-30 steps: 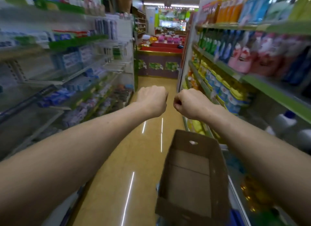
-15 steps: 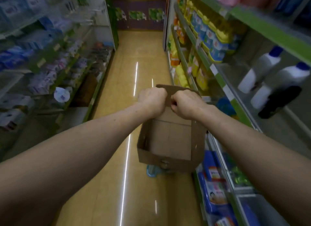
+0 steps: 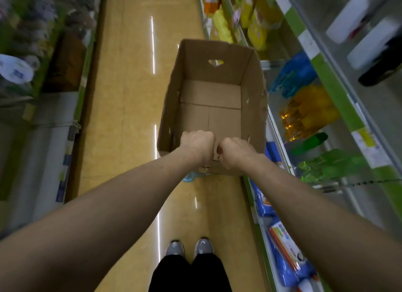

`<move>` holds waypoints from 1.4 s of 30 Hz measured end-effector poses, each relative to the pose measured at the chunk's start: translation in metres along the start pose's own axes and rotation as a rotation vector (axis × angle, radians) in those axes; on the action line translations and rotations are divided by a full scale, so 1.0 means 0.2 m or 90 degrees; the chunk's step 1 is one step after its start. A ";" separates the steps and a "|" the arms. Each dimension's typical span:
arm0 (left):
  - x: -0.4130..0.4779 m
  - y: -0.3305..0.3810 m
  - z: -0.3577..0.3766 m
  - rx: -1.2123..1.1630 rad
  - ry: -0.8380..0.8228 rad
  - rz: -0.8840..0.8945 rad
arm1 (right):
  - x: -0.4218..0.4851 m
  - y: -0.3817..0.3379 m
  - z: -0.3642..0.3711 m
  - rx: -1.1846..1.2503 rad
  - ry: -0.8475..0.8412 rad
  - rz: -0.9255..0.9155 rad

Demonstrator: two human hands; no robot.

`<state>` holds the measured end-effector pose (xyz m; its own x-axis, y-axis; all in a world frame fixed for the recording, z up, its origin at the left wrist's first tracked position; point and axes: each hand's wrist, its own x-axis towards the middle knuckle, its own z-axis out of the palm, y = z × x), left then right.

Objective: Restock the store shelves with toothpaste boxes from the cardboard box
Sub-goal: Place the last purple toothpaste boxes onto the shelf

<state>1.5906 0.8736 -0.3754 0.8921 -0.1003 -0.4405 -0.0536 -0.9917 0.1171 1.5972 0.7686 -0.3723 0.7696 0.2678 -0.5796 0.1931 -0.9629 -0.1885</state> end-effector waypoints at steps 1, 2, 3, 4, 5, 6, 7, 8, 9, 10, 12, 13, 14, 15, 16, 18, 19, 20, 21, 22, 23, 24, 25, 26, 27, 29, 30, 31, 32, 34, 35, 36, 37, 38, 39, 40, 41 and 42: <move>0.02 0.00 0.04 -0.002 -0.015 0.005 | 0.02 0.01 0.04 -0.004 -0.008 0.004; 0.03 0.00 0.08 -0.006 -0.028 0.008 | 0.03 0.02 0.08 -0.011 -0.015 0.006; 0.05 -0.01 0.11 -0.010 -0.042 0.011 | 0.05 0.03 0.11 -0.018 -0.020 0.009; 0.06 -0.01 0.14 -0.013 -0.054 0.011 | 0.07 0.03 0.14 -0.026 -0.024 0.012; 0.08 -0.01 0.17 -0.015 -0.064 0.010 | 0.08 0.04 0.17 -0.036 -0.026 0.012; 0.09 -0.01 0.21 -0.016 -0.072 0.008 | 0.10 0.04 0.19 -0.044 -0.028 0.012; 0.10 -0.01 0.24 -0.016 -0.076 0.007 | 0.12 0.04 0.22 -0.053 -0.028 0.013; 0.11 -0.01 0.26 -0.016 -0.077 0.005 | 0.13 0.03 0.24 -0.061 -0.027 0.012; 0.12 -0.02 0.29 -0.017 -0.081 0.003 | 0.15 0.03 0.27 -0.069 -0.029 0.013; 0.13 -0.02 0.32 -0.018 -0.082 0.001 | 0.17 0.02 0.28 -0.072 -0.029 0.015; 0.14 -0.03 0.36 -0.019 -0.074 -0.003 | 0.19 0.02 0.31 -0.068 -0.030 0.024; 0.14 -0.03 0.38 -0.019 -0.062 -0.005 | 0.20 0.02 0.31 -0.067 -0.026 0.030; 0.15 -0.04 0.39 -0.019 -0.045 -0.005 | 0.21 0.01 0.31 -0.070 -0.019 0.032; 0.15 -0.05 0.38 -0.017 -0.029 -0.005 | 0.22 0.01 0.30 -0.079 -0.014 0.030; 0.15 -0.06 0.37 -0.012 -0.017 -0.002 | 0.22 0.00 0.28 -0.089 -0.011 0.023; 0.14 -0.08 0.32 -0.002 -0.001 0.005 | 0.21 -0.04 0.23 -0.104 0.002 0.001; 0.13 -0.10 0.29 0.002 0.006 0.006 | 0.21 -0.06 0.19 -0.107 0.013 -0.010; 0.13 -0.12 0.24 0.005 0.015 0.005 | 0.20 -0.09 0.14 -0.110 0.028 -0.021; 0.12 -0.14 0.20 0.009 0.025 0.007 | 0.20 -0.11 0.10 -0.113 0.041 -0.029; 0.11 -0.18 0.13 0.012 0.044 0.006 | 0.20 -0.15 0.04 -0.122 0.054 -0.038; 0.10 -0.21 0.07 0.013 0.064 0.004 | 0.19 -0.20 -0.02 -0.131 0.065 -0.046; 0.08 -0.25 0.00 0.009 0.083 -0.003 | 0.18 -0.25 -0.09 -0.142 0.074 -0.056; 0.06 -0.28 -0.07 0.003 0.100 -0.011 | 0.17 -0.31 -0.16 -0.153 0.081 -0.066; 0.03 -0.32 -0.14 -0.006 0.109 -0.020 | 0.15 -0.36 -0.22 -0.164 0.083 -0.077; 0.00 -0.36 -0.21 -0.013 0.117 -0.033 | 0.13 -0.41 -0.28 -0.178 0.084 -0.090; -0.07 -0.43 -0.33 -0.020 0.118 -0.062 | 0.10 -0.53 -0.39 -0.211 0.083 -0.117; -0.11 -0.47 -0.38 -0.023 0.118 -0.078 | 0.07 -0.60 -0.44 -0.222 0.083 -0.129; -0.15 -0.52 -0.43 -0.026 0.123 -0.096 | 0.05 -0.66 -0.49 -0.229 0.083 -0.140; -0.20 -0.56 -0.48 -0.029 0.128 -0.112 | 0.04 -0.72 -0.53 -0.232 0.083 -0.153; -0.30 -0.65 -0.55 -0.034 0.143 -0.151 | 0.00 -0.86 -0.58 -0.244 0.085 -0.198; -0.35 -0.69 -0.58 -0.035 0.149 -0.172 | -0.02 -0.92 -0.60 -0.247 0.086 -0.222; -0.41 -0.73 -0.60 -0.035 0.158 -0.196 | -0.04 -0.98 -0.62 -0.247 0.086 -0.248; -0.47 -0.77 -0.62 -0.037 0.162 -0.218 | -0.06 -1.04 -0.63 -0.248 0.082 -0.270; -0.52 -0.80 -0.63 -0.040 0.164 -0.238 | -0.07 -1.09 -0.63 -0.250 0.076 -0.292; -0.58 -0.84 -0.64 -0.044 0.166 -0.261 | -0.09 -1.14 -0.62 -0.257 0.072 -0.318; -0.64 -0.88 -0.64 -0.048 0.167 -0.286 | -0.11 -1.21 -0.62 -0.269 0.069 -0.348; -0.70 -0.91 -0.64 -0.050 0.166 -0.312 | -0.13 -1.27 -0.61 -0.280 0.068 -0.378; -0.75 -0.93 -0.65 -0.051 0.158 -0.328 | -0.15 -1.32 -0.60 -0.287 0.061 -0.399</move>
<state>1.5252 1.0837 -0.2162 0.8731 0.4254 -0.2381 0.4413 -0.8973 0.0148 1.5960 1.0104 -0.2100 0.4803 0.7828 -0.3957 0.8226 -0.5586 -0.1065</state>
